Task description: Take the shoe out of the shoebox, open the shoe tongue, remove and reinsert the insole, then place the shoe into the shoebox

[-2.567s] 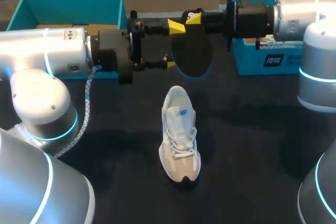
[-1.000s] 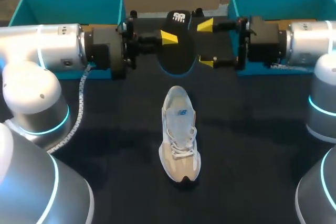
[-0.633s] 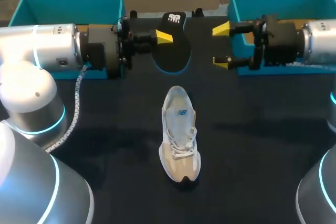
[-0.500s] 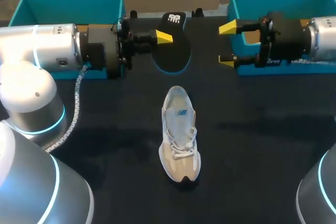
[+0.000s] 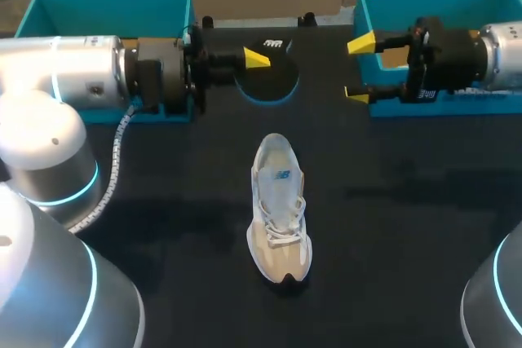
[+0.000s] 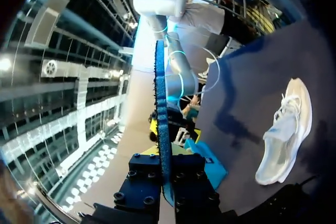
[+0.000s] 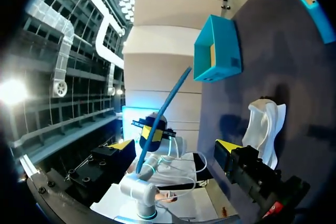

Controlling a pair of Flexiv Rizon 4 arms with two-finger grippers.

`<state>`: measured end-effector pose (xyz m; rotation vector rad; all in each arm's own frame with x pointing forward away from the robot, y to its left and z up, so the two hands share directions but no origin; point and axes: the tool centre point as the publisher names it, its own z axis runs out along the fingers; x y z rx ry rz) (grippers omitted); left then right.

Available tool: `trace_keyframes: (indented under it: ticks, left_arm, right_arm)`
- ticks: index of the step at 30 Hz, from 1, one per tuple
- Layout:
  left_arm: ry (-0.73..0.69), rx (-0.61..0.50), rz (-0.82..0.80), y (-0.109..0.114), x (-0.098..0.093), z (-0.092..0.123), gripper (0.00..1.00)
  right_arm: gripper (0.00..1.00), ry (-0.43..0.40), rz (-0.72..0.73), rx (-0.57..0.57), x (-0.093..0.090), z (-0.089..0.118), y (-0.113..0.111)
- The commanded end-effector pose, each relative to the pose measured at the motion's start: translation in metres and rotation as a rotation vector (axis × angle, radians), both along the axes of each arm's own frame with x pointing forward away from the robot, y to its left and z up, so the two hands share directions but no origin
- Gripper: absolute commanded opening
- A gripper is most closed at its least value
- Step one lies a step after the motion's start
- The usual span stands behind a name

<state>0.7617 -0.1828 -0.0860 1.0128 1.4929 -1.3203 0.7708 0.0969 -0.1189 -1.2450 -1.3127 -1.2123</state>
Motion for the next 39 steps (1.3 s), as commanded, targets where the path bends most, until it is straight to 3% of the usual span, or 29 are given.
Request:
trace_keyframes:
  ticks: [1, 13, 27, 39]
  left_arm:
    - [0.251, 0.111, 0.034, 0.000, 0.001, 0.006, 0.00]
    - [0.824, 0.187, 0.022, 0.001, 0.004, 0.005, 0.00]
    - [1.429, 0.123, 0.061, 0.000, 0.002, -0.004, 0.00]
    - [1.429, 0.123, 0.061, 0.000, 0.002, -0.004, 0.00]
  right_arm:
    - [1.00, 0.000, 0.002, 0.002, 0.002, -0.002, 0.004]
    - [1.00, 0.001, 0.007, 0.010, 0.002, -0.007, 0.010]
    - [1.00, 0.003, -0.014, 0.007, -0.004, -0.006, 0.009]
    - [1.00, 0.015, -0.016, 0.008, -0.007, -0.008, 0.010]
